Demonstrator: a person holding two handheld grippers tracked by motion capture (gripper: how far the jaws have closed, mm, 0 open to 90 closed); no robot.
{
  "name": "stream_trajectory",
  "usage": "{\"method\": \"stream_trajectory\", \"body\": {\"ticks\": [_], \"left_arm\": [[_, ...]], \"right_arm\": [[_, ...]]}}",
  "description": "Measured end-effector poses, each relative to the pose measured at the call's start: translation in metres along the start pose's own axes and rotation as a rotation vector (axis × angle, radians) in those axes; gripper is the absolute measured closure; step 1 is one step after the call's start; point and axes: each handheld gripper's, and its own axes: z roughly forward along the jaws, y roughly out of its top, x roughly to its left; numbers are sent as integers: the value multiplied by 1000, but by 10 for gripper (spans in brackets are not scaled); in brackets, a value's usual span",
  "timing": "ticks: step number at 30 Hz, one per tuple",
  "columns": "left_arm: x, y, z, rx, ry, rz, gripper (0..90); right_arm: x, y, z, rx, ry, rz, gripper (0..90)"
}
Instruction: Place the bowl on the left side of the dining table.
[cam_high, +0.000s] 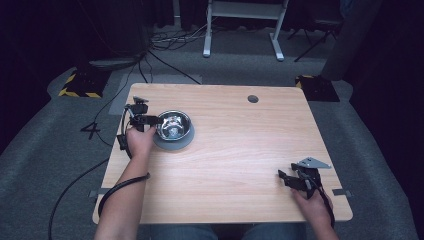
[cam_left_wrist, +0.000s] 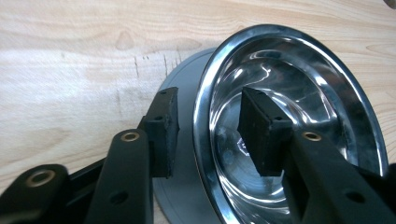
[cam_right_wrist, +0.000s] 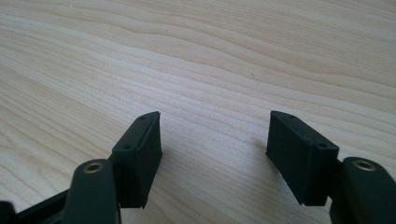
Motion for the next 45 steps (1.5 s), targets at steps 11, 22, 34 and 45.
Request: {"method": "stream_trajectory", "body": {"ticks": [11, 22, 34, 45], "left_arm": [[-20, 2, -36, -55, 29, 107, 545], [-38, -10, -80, -124, 2, 201, 525], [-50, -40, -110, -108, -75, 282, 491], [-56, -72, -130, -98, -81, 346, 491]], "right_arm": [[0, 0, 0, 0, 1, 1, 357], [0, 0, 0, 1, 0, 1, 356], [0, 0, 0, 0, 1, 0, 356], [0, 0, 1, -4, 6, 5, 351]]}}
